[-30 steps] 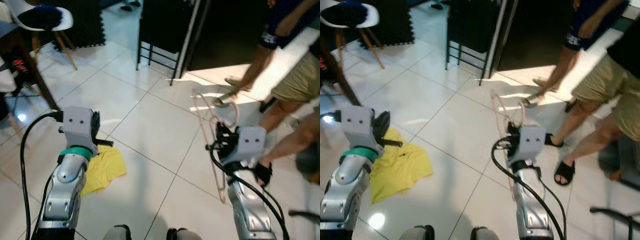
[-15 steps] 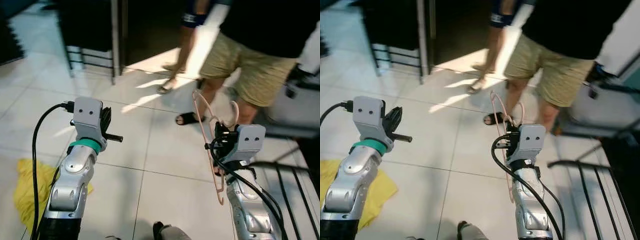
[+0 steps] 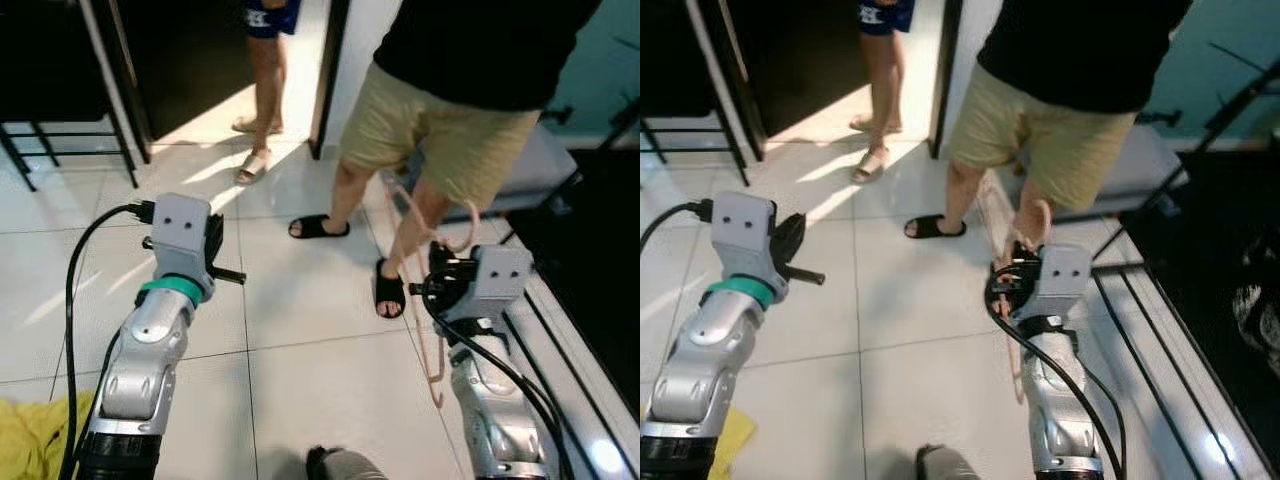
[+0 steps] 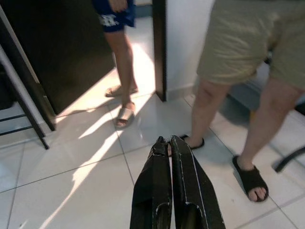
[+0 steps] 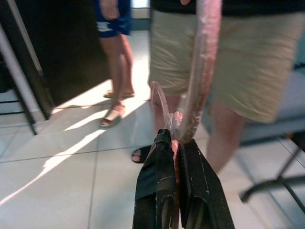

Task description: Hang hanger

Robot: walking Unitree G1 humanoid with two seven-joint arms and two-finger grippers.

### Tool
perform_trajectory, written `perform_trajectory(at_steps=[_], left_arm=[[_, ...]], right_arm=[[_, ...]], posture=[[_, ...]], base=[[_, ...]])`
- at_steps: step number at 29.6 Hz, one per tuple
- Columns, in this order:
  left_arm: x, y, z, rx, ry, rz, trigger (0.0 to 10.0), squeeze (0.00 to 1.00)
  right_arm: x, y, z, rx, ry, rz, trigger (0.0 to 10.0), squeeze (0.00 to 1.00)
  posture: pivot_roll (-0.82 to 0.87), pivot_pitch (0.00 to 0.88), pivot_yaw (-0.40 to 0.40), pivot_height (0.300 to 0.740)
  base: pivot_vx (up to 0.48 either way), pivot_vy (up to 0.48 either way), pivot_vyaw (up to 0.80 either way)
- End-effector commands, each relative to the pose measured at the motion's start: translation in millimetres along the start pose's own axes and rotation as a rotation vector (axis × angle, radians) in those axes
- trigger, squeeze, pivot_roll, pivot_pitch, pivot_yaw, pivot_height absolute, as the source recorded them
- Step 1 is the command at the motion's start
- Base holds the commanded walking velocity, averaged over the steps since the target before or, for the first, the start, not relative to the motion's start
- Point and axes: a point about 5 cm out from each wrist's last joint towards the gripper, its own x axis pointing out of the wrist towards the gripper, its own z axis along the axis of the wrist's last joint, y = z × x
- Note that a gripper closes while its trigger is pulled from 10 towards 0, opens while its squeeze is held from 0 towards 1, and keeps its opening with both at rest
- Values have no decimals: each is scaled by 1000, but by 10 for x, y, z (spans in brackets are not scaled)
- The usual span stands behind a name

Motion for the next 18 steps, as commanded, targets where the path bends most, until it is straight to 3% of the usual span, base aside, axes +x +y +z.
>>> perform_trajectory(at_steps=[1,9,15,18], left_arm=[[-16,-37,-47,12,8,-20,10000,0],[-146,12,-351,49,110,-39,10000,0],[-181,13,-402,57,125,-41,10000,0],[-126,-9,-326,56,95,-51,10000,0]], right_arm=[[-33,-61,-52,-10,22,-18,10000,0],[-139,-117,-313,-20,115,-37,10000,0],[-157,-128,-357,-16,131,-44,10000,0],[-111,-113,-306,-12,110,-45,10000,0]], posture=[[-17,24,7,740],[-17,16,13,740],[-17,17,13,740],[-16,16,15,740]], base=[[0,0,-800],[0,0,-800],[0,0,-800],[0,0,-800]])
